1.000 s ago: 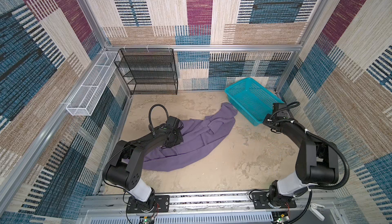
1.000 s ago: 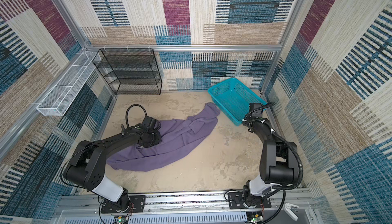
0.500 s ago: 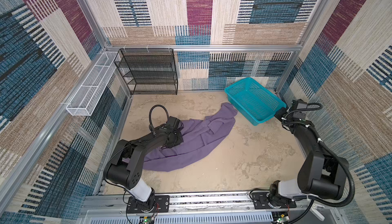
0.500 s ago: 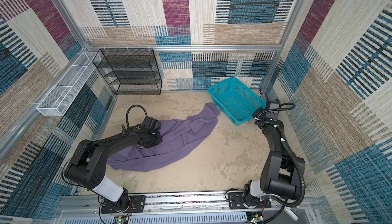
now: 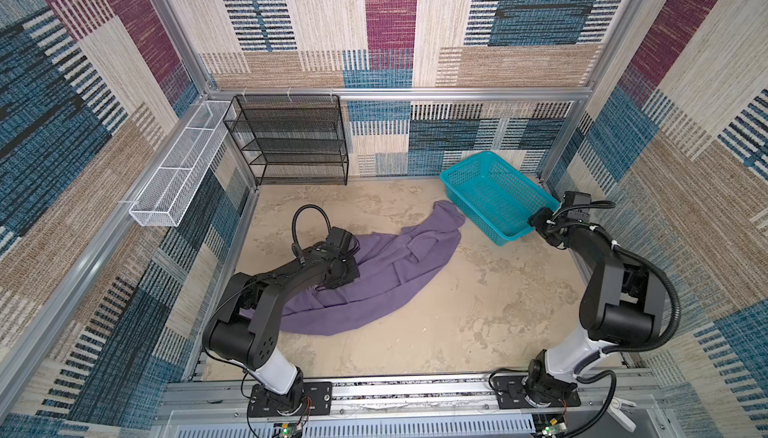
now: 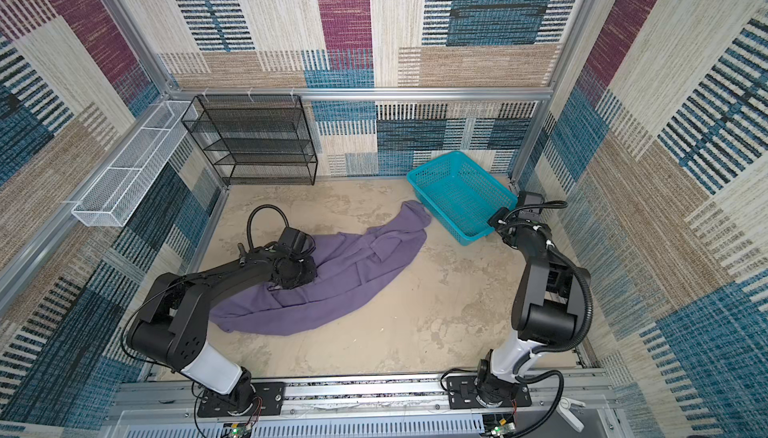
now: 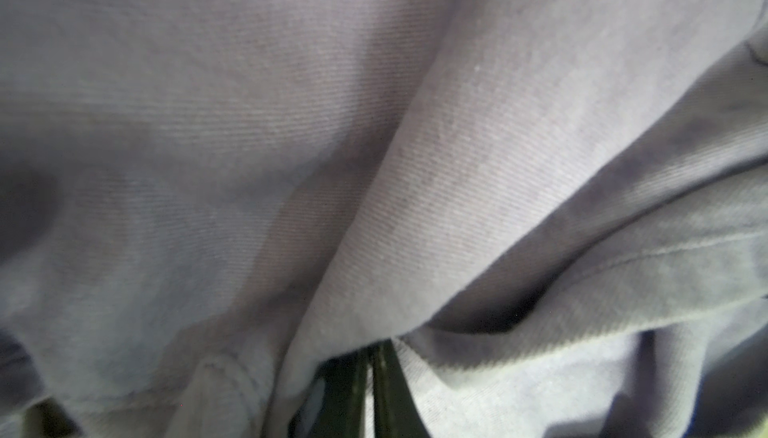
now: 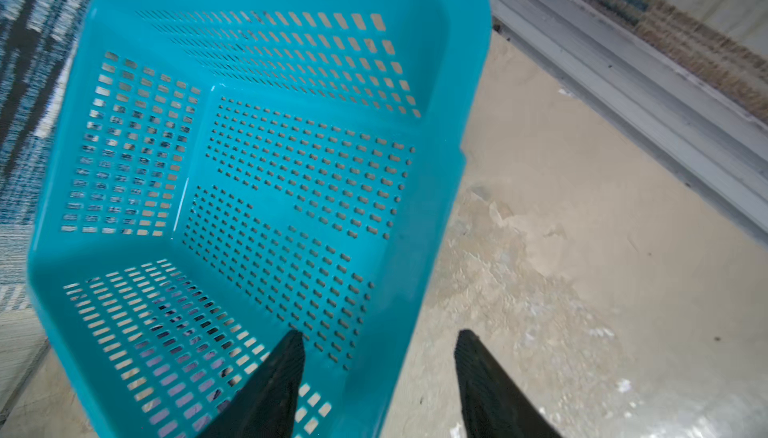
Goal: Fold and stack the trousers
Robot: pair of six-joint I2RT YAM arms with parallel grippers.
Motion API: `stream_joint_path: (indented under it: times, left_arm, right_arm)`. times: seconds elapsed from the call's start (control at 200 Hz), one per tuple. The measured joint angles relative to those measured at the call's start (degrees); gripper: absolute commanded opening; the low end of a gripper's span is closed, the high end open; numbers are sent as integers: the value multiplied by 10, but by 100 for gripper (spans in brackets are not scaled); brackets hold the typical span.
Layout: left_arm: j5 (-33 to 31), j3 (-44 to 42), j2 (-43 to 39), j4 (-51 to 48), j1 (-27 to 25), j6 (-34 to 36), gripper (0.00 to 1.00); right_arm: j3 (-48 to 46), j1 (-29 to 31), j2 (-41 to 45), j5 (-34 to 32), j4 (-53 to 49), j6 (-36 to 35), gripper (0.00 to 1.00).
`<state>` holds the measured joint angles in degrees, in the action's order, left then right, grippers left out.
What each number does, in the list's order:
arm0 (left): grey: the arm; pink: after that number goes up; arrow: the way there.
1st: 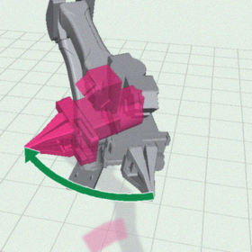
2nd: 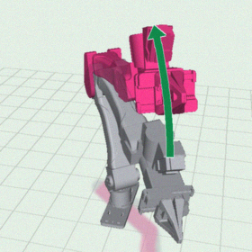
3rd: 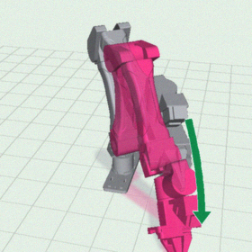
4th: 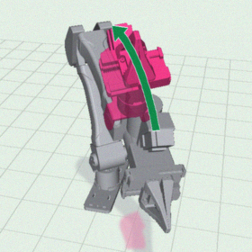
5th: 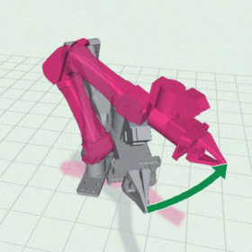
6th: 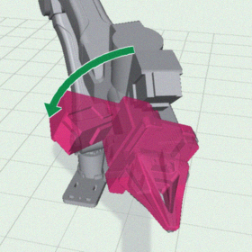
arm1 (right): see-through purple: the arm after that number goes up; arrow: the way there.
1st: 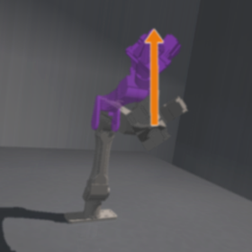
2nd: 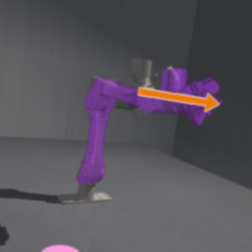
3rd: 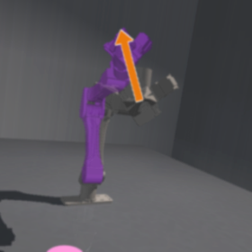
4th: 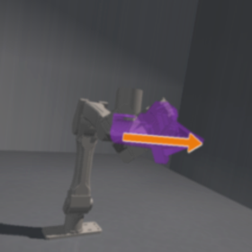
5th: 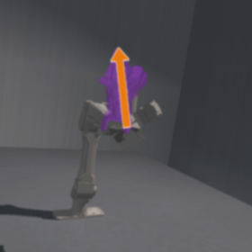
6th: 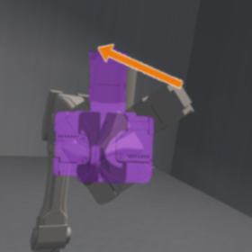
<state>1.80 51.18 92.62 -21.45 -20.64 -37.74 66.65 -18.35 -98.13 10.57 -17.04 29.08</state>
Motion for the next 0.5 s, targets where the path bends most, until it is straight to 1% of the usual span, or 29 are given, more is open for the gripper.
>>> stream_joint_path:
  times: [0.075,0.135,0.16,0.19,0.255,0.376,0.496]
  left_arm:
    - [0,3,2,0,0,0,11]
    - [0,5,4,0,0,0,11]
    - [0,7,5,0,0,0,11]
    - [0,8,6,-1,0,0,11]
    - [0,14,10,-2,0,0,11]
    - [1,26,17,-5,1,0,11]
    - [1,38,18,-8,1,2,11]
  right_arm:
    - [43,0,-34,2,-9,-18,22]
    - [82,-2,-58,4,-14,-29,17]
    - [100,-3,-68,4,-13,-45,15]
    - [115,-4,-77,15,-14,-72,14]
    - [133,-2,-89,18,-24,-86,10]
    - [137,-2,-96,23,-31,-121,5]
    - [156,-2,-103,23,-46,-148,3]
